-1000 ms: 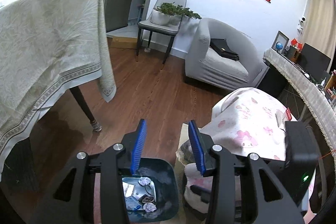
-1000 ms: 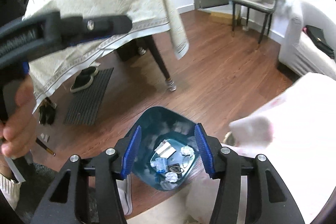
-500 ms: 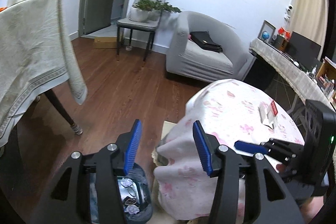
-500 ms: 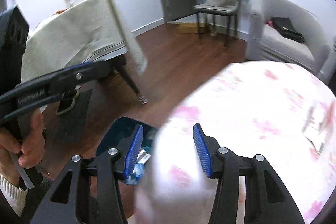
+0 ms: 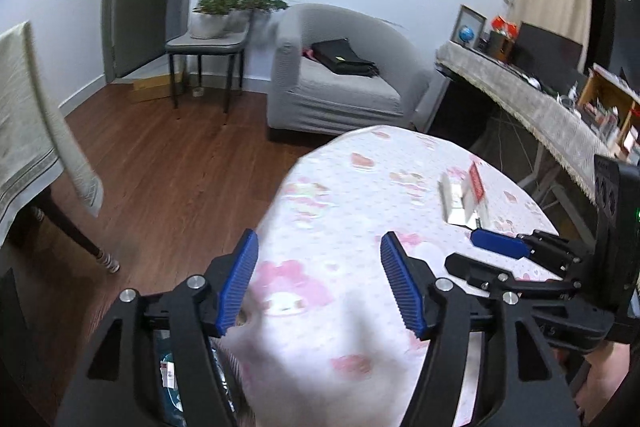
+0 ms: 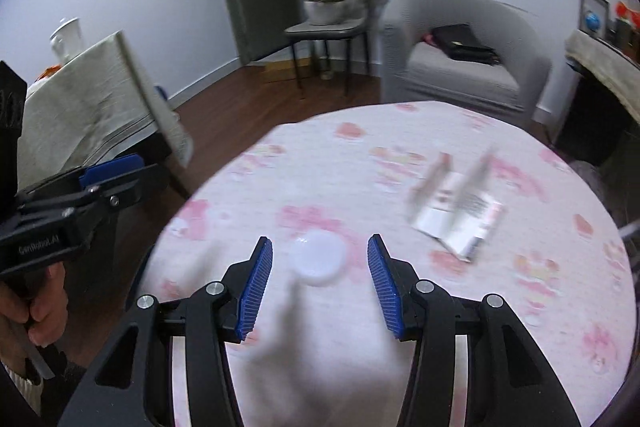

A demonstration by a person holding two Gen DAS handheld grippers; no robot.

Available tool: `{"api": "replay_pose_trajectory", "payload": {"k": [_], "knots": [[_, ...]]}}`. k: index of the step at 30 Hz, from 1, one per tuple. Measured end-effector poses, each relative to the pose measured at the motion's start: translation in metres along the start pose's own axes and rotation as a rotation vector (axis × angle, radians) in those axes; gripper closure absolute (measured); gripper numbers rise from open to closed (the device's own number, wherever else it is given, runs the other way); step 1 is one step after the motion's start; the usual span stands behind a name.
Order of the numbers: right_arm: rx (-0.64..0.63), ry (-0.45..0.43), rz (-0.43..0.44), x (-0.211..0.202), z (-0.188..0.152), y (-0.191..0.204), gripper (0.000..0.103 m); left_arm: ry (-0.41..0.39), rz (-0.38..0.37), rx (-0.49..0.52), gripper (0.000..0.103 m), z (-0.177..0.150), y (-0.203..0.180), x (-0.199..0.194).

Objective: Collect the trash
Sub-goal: 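Move both tools back over the table toward the white lid, then grasp the white round lid with the left tool while the right tool grasps the white card stand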

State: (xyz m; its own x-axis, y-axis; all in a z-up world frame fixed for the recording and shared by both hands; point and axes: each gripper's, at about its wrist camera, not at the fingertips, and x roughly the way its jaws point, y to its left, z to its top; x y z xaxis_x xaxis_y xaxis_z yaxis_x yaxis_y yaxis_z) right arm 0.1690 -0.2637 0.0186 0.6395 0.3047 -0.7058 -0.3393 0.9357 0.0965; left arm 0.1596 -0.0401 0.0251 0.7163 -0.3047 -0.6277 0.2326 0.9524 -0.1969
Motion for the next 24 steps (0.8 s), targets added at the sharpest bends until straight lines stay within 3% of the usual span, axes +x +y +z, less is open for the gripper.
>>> {"api": "replay_pose_trajectory", "payload": {"k": [4, 6, 12, 19, 24], "knots": [[0.035, -0.01, -0.026, -0.007, -0.003, -0.026, 0.052, 0.034, -0.024, 0.04, 0.036, -0.001, -0.026, 0.021], [0.062, -0.022, -0.042, -0.013, -0.004, -0.042, 0.045, 0.054, -0.021, 0.071, 0.036, -0.003, -0.04, 0.033], [0.128, -0.046, -0.078, -0.021, -0.003, -0.077, 0.036, 0.13, -0.046, 0.161, 0.036, -0.011, -0.067, 0.064], [0.133, -0.015, -0.087, -0.005, 0.002, -0.084, 0.035, 0.208, -0.065, 0.237, 0.037, -0.017, -0.084, 0.086], [0.152, 0.005, -0.085, 0.008, 0.007, -0.086, 0.034, 0.218, -0.063, 0.258, 0.054, -0.015, -0.085, 0.089]]}}
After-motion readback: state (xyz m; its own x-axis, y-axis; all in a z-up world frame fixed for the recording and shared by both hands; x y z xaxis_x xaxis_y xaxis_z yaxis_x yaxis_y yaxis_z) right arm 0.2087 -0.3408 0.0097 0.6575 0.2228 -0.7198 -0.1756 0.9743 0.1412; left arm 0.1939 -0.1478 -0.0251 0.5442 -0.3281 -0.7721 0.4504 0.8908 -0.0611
